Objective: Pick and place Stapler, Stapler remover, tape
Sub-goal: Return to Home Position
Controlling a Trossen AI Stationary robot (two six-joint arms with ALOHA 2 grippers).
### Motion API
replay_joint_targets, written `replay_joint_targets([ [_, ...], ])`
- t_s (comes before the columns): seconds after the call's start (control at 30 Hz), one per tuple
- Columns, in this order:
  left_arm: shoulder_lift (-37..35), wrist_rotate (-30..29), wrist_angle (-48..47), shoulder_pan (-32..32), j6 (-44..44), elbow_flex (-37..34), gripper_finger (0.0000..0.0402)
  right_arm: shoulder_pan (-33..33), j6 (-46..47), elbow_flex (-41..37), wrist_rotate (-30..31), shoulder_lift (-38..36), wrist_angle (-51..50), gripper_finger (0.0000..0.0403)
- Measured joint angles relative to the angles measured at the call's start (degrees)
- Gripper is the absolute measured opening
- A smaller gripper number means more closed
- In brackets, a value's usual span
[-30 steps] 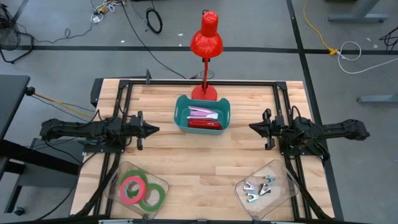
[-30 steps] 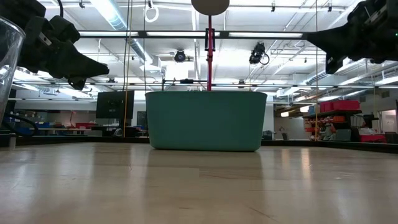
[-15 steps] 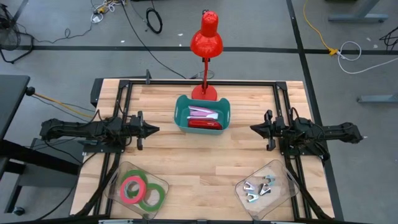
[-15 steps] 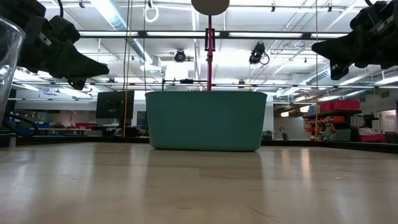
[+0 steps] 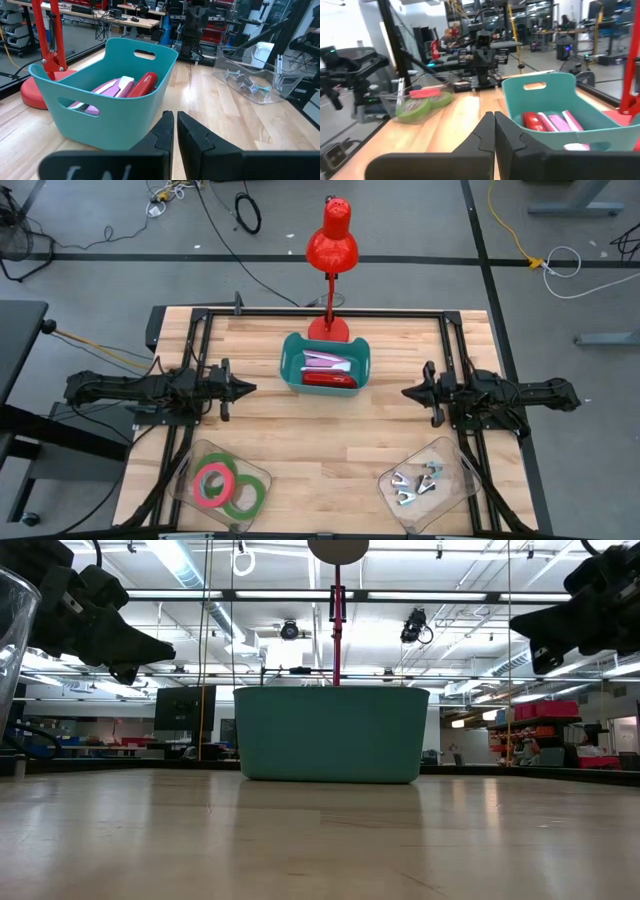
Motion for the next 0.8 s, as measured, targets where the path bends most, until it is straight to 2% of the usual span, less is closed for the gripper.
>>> replay_joint_targets([
  [0.17, 0.0, 0.0, 0.0, 0.0, 0.0, 0.0, 0.0028, 0.0, 0.0, 0.0, -3.3, 0.0, -0.5, 0.0002],
  [0.8, 0.0, 0.0, 0.0, 0.0, 0.0, 0.0, 0.0028, 2.0, -1.9, 0.0, -3.1, 0.1, -0.5, 0.0002],
])
